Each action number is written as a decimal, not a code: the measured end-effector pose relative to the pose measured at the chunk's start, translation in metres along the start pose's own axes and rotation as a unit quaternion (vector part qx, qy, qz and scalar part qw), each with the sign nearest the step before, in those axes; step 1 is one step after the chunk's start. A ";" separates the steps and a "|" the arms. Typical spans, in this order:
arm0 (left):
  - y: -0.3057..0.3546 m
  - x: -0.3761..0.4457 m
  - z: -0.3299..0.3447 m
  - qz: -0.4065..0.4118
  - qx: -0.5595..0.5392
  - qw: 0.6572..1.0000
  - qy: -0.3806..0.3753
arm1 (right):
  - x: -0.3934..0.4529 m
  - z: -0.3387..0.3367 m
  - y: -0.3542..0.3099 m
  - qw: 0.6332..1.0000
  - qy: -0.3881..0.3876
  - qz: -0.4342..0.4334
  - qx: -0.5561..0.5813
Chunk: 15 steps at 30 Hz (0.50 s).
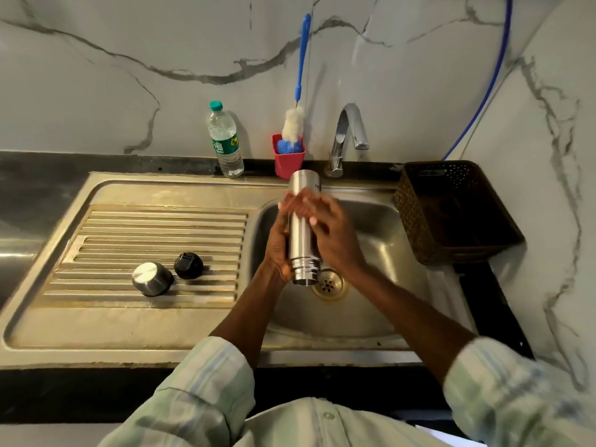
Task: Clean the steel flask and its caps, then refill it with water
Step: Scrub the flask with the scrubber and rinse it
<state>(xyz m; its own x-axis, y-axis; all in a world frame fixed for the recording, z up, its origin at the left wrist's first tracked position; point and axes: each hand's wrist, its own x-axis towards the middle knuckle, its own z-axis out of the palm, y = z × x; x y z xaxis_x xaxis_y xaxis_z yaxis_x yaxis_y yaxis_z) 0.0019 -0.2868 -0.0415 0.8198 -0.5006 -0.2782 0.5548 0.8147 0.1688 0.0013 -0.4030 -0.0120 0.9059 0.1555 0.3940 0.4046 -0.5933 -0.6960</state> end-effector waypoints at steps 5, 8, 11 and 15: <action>0.022 0.005 -0.017 -0.041 0.106 0.992 0.056 | -0.065 0.008 0.006 0.988 -0.046 -0.143 -0.033; 0.016 0.005 -0.014 0.011 0.107 0.989 0.099 | -0.007 0.006 0.006 0.998 0.018 -0.047 -0.038; 0.010 0.004 -0.002 -0.006 0.167 0.979 0.113 | 0.060 -0.005 0.013 0.993 0.093 0.062 -0.037; 0.011 0.002 0.010 0.008 0.164 0.983 0.088 | 0.049 -0.003 0.010 0.995 0.075 0.065 -0.009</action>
<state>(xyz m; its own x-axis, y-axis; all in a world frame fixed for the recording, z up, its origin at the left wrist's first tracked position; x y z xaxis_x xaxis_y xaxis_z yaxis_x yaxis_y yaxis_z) 0.0114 -0.2816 -0.0309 0.8071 -0.4074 -0.4273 0.5822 0.6690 0.4620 0.0493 -0.4035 0.0017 0.9213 -0.0426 0.3866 0.2809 -0.6148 -0.7370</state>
